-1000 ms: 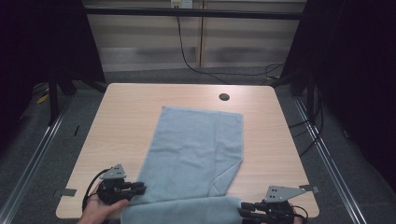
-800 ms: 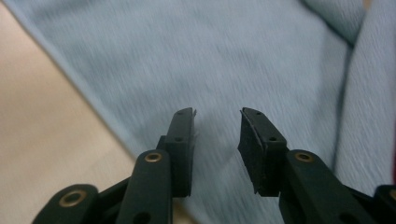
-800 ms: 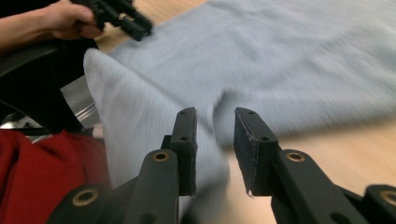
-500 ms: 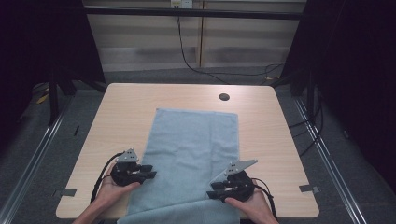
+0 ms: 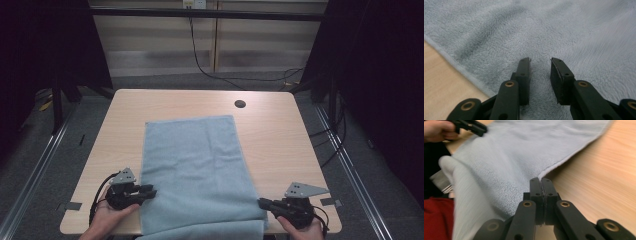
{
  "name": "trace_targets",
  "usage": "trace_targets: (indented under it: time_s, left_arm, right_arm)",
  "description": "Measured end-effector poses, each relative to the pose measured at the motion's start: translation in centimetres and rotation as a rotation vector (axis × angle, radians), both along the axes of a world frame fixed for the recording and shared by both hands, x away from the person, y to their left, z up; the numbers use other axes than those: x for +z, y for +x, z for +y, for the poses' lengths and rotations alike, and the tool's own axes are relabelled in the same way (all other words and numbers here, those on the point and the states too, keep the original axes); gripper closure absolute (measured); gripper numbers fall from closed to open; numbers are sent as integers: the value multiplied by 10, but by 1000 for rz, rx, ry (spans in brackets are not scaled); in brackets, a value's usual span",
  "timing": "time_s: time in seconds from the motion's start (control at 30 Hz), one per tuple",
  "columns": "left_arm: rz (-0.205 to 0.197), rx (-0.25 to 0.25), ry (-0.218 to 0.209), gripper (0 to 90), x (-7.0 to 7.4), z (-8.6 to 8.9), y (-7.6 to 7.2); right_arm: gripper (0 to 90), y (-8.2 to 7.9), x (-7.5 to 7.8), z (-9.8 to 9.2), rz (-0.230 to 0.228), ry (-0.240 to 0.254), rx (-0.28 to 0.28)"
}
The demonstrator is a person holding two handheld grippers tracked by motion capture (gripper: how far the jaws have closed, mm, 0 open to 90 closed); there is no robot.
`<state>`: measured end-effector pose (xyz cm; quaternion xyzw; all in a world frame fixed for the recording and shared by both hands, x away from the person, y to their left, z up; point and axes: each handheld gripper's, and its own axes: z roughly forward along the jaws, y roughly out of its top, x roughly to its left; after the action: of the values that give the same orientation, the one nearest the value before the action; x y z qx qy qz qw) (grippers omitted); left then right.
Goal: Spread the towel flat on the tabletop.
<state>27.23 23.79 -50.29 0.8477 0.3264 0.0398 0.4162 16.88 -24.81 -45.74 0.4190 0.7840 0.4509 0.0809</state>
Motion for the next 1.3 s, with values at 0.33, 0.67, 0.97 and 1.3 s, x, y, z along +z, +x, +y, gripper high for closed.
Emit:
trace_targets:
  time_s: [0.33, 0.67, 0.97, 1.3]
  left_arm:
    - [5, -6, -23, 618, 4, -21, 26]
    - [27, 81, -126, 627, 10, -15, 76]
    - [0, 66, -25, 532, -3, -18, 73]
    - [-8, 45, -59, 411, -4, -23, 78]
  right_arm:
    - [650, 10, -5, -5, 8, 0, -26]
    - [561, 115, -17, 38, -2, -41, 49]
    - [441, 150, -45, 57, 13, -140, -1]
    - [843, 133, -45, 55, -35, -246, 26]
